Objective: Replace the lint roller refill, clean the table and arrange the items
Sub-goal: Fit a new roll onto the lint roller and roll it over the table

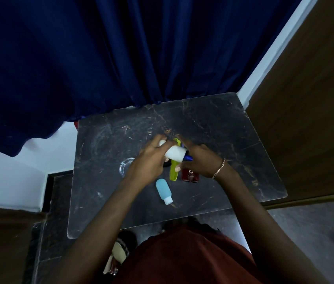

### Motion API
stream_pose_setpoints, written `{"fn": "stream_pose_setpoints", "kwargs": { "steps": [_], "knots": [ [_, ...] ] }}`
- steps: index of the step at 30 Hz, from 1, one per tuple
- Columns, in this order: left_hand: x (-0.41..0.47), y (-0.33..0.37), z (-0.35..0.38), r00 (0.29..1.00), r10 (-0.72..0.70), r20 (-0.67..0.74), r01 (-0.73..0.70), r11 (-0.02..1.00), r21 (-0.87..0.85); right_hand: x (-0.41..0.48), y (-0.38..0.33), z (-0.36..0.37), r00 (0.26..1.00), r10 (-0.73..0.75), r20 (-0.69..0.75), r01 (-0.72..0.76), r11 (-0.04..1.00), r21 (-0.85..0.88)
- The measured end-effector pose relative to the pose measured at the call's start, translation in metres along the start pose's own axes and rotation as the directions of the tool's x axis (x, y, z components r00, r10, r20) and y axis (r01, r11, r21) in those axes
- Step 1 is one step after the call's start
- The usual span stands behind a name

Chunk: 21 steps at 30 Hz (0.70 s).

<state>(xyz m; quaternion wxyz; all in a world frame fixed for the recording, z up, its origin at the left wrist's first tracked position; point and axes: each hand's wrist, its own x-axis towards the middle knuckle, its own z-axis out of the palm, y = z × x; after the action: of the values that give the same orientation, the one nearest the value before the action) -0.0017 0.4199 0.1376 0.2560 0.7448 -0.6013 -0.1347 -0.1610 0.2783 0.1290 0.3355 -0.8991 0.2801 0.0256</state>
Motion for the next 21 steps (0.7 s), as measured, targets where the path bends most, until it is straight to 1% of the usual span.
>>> {"fn": "stream_pose_setpoints", "kwargs": {
  "steps": [2,4,6,8,12,16,21],
  "knots": [
    [-0.005,-0.003,0.000,1.000,0.002,0.028,-0.003,1.000,0.022,-0.002,-0.005,0.004,1.000,0.012,0.009,-0.012,1.000,-0.019],
    [-0.008,-0.009,0.002,0.998,-0.003,0.060,0.003,1.000,0.008,-0.006,-0.011,0.002,0.999,0.023,0.037,-0.022,0.999,-0.026],
    [-0.012,-0.016,0.005,0.996,-0.025,0.088,0.031,0.997,-0.065,-0.012,-0.014,-0.001,0.998,0.018,0.059,-0.018,1.000,0.001],
    [-0.014,-0.021,0.007,0.993,-0.053,0.106,0.068,0.987,-0.146,-0.017,-0.015,-0.005,0.999,0.014,0.049,-0.014,1.000,-0.001],
    [-0.012,-0.027,0.011,0.993,-0.052,0.104,0.075,0.970,-0.231,-0.020,-0.007,-0.009,0.999,0.002,0.032,0.002,0.992,-0.125],
    [0.003,-0.032,0.014,0.993,-0.060,0.100,0.083,0.967,-0.242,-0.029,0.011,-0.004,0.999,-0.028,-0.043,0.024,0.995,-0.098],
    [0.042,-0.031,0.017,0.991,-0.026,0.132,0.048,0.985,-0.167,-0.019,0.035,0.004,0.993,-0.049,-0.111,0.037,0.994,-0.102]
  ]
}}
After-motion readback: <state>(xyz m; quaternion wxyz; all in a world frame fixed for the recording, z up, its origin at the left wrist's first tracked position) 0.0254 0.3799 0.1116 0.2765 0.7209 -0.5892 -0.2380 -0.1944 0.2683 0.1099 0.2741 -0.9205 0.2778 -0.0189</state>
